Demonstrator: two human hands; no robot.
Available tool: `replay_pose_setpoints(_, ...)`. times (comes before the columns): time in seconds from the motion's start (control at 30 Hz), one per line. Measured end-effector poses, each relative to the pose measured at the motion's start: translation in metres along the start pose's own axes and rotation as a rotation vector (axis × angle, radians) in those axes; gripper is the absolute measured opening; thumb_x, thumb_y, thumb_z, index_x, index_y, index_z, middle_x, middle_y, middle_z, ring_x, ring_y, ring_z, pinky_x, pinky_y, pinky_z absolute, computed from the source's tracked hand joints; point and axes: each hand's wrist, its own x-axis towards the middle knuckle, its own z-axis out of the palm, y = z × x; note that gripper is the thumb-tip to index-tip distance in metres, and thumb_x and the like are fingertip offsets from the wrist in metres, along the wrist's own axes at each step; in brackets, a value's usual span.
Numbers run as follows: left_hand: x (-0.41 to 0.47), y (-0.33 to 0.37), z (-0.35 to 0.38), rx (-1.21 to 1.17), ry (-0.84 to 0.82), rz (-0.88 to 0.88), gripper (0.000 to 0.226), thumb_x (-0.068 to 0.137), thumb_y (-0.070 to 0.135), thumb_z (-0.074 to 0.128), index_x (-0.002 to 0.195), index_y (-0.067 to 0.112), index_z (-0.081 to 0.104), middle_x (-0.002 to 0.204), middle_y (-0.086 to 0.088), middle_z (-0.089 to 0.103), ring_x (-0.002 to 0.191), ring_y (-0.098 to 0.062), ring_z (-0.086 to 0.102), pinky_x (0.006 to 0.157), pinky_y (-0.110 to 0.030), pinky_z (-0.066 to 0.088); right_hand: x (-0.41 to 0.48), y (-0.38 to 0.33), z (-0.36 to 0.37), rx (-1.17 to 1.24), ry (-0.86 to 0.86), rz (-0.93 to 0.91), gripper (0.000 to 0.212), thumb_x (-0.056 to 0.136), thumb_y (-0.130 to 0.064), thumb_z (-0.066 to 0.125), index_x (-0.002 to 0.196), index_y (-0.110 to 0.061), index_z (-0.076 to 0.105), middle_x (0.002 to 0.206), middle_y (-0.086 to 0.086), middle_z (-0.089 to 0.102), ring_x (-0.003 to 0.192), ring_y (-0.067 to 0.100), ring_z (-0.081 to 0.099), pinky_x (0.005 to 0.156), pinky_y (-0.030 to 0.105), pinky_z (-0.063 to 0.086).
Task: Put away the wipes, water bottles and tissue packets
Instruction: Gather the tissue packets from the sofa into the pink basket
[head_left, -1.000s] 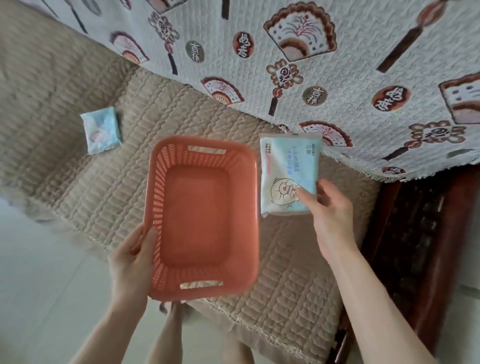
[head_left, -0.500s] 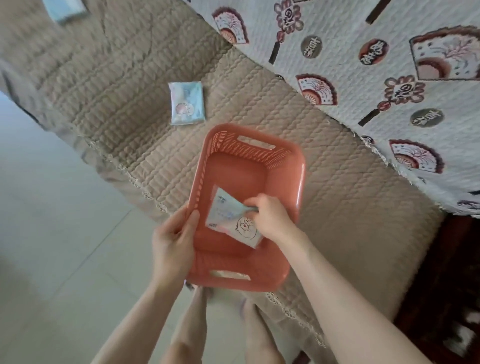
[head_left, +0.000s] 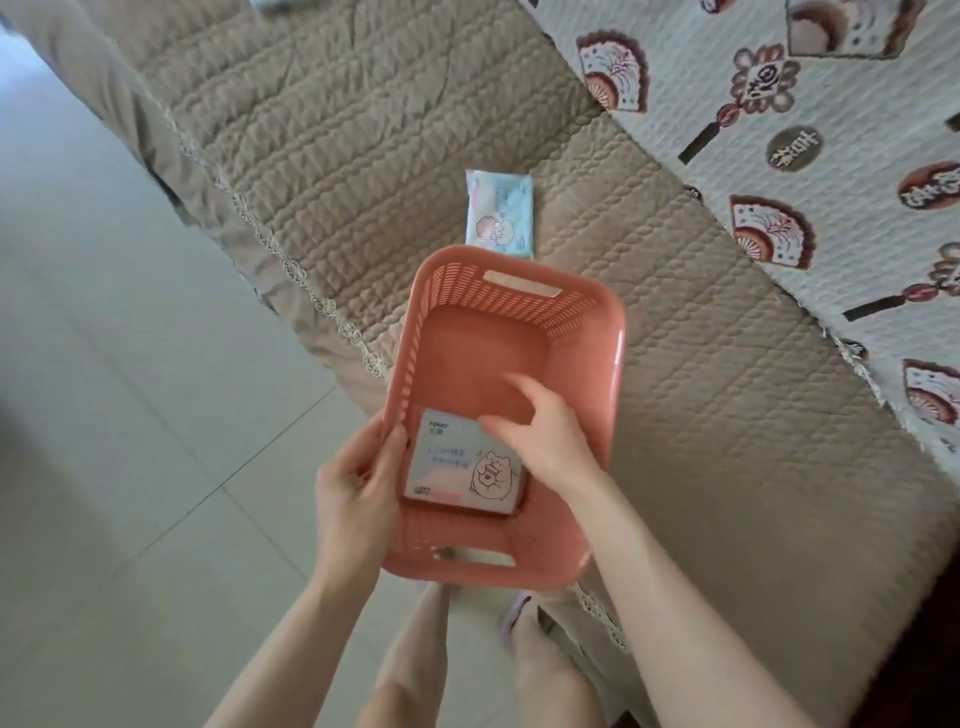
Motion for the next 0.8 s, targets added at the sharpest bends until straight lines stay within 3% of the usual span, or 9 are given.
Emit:
replay_pose_setpoints(0.1,0.016,0.007,-0.010,-0.022,0.049,0.001,0.022,0.095,0.011,0.057,0.102,0.025,0.074,0.100,-0.005,0.075,0.097,-0.027,0.068,0.091,-0.049,0.053,-0.001,-0.027,-0.008,0.256,0.023,-0.008,0.063,0.080,-0.028,0.077,0.137,-0.023,0.050,0.135,-0.004,0.057,0.120,0.007,0.054,0.101,0.026,0.043)
replay_pose_setpoints(0.2,0.031,0.013,-0.023,-0.060,0.094,-0.004,0.023,0.096,0.012,0.057,0.107,0.023,0.072,0.104,-0.005,0.075,0.104,-0.027,0.067,0.093,-0.047,0.053,0.005,-0.048,-0.015,0.402,0.062,-0.005,0.061,0.078,-0.026,0.078,0.134,-0.022,0.053,0.125,-0.006,0.062,0.110,0.001,0.061,0.087,0.015,0.051)
replay_pose_setpoints(0.3,0.042,0.017,-0.029,-0.061,0.139,0.011,0.024,0.096,0.013,0.057,0.100,0.029,0.074,0.102,-0.004,0.075,0.096,-0.018,0.069,0.086,-0.036,0.056,0.015,-0.058,-0.024,0.461,0.118,-0.029,0.057,0.078,-0.021,0.078,0.131,-0.019,0.056,0.119,-0.007,0.064,0.102,-0.006,0.063,0.082,0.010,0.050)
replay_pose_setpoints(0.43,0.062,0.026,-0.037,-0.063,0.215,0.008,0.027,0.096,0.016,0.058,0.090,0.036,0.075,0.094,0.003,0.076,0.083,-0.011,0.068,0.077,-0.027,0.056,0.042,-0.069,-0.035,0.519,0.186,-0.017,0.046,0.081,-0.017,0.075,0.123,-0.017,0.057,0.114,-0.002,0.066,0.098,0.002,0.064,0.088,0.021,0.050)
replay_pose_setpoints(0.7,0.101,0.046,-0.047,-0.067,0.318,-0.003,0.018,0.095,0.019,0.060,0.093,0.029,0.075,0.082,0.010,0.075,0.069,-0.003,0.063,0.063,-0.017,0.054,0.131,-0.062,-0.045,0.548,0.181,0.122,0.033,0.086,-0.016,0.071,0.114,-0.026,0.057,0.114,0.000,0.066,0.090,-0.002,0.062,0.086,0.020,0.044)
replay_pose_setpoints(0.8,0.116,0.055,-0.043,-0.077,0.351,-0.015,0.017,0.094,0.020,0.061,0.094,0.030,0.075,0.084,0.010,0.076,0.070,-0.004,0.065,0.063,-0.018,0.056,0.169,-0.057,-0.044,0.477,0.170,0.177,0.047,0.085,-0.022,0.071,0.128,-0.026,0.051,0.122,-0.001,0.063,0.100,0.003,0.059,0.084,0.019,0.040)
